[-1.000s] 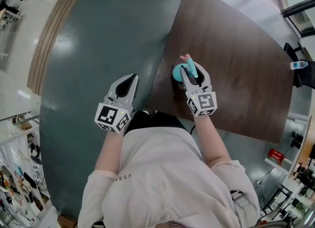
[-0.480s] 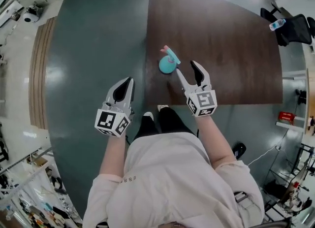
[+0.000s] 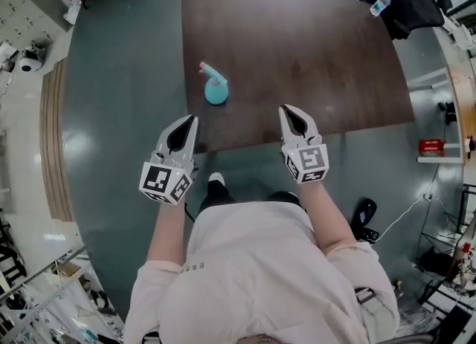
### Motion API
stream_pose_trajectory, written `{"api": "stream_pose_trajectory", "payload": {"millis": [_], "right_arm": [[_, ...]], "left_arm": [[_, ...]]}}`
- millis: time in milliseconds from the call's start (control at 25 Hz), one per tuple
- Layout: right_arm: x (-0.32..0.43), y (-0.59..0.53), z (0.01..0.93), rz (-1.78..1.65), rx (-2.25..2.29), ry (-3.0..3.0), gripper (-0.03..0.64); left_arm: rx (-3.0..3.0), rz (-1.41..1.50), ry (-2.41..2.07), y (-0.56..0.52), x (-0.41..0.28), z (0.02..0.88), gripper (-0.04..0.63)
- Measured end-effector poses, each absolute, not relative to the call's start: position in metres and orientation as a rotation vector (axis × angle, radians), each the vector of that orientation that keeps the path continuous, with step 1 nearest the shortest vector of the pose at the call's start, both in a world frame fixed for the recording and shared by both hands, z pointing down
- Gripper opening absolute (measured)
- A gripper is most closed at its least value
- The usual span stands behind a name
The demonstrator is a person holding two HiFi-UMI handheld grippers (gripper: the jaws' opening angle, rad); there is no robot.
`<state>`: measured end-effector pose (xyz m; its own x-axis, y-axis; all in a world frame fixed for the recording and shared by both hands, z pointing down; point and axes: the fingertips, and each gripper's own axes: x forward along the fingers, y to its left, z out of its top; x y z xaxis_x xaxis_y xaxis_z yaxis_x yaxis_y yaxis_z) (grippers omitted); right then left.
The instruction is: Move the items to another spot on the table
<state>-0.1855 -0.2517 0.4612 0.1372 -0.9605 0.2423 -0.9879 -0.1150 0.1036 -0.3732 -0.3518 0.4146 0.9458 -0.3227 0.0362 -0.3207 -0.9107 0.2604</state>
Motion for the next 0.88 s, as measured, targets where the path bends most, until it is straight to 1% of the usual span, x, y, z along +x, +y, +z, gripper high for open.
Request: {"api": "stream_pose_trajectory", "payload": {"millis": [280,480,640,880], "right_arm": [[-0.128,-0.178,0.478,0.226,2.104,-2.005,-0.009],[-0.070,-0.114,0.480,0.210,2.032,-2.084,-0.009],[-0.034,-0.069,0.476,0.208,2.014,-2.116,-0.009],[0.018,0.010,0.464,0.183,2.022,-2.121,-0.009]], "left_arm": [[2.861,0.010,-0.517,-0.278,-0.295,0.424,0.008],[2.849,-0.032,-0.608,-0.214,-0.231,0.422,0.009],[2.828,-0.056,-0.663,-0.164,-0.201,0.424,0.008],[2.889,0.005,-0.535,-0.059,-0.132,0.429,0.008]]}}
